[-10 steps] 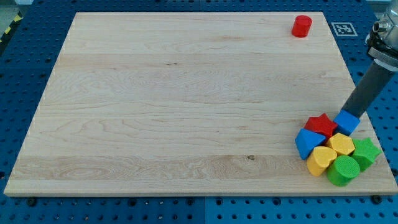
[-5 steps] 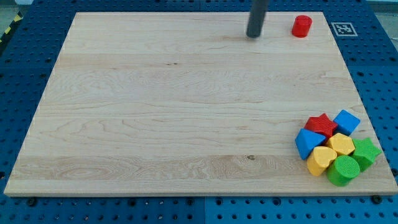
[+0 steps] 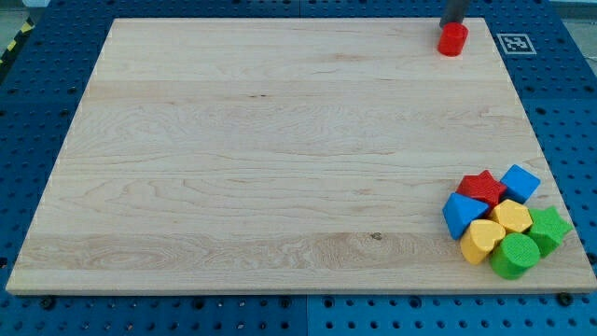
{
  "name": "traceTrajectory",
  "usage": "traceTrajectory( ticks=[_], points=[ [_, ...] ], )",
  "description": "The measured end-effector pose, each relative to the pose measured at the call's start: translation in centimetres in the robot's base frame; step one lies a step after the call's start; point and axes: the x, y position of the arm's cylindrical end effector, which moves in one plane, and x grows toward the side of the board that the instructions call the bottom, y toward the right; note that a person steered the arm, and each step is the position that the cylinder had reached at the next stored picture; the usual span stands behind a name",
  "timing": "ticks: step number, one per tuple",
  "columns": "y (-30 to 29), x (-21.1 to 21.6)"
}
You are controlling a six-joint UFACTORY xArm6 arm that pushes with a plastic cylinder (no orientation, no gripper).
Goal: Move the red circle to group of blocks
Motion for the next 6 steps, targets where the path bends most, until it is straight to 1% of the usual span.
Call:
traceTrajectory(
  ticks=[1,5,6],
  points=[
    [-0.3,0.4],
    [1.2,5.1],
    [1.2,7.1]
  ],
)
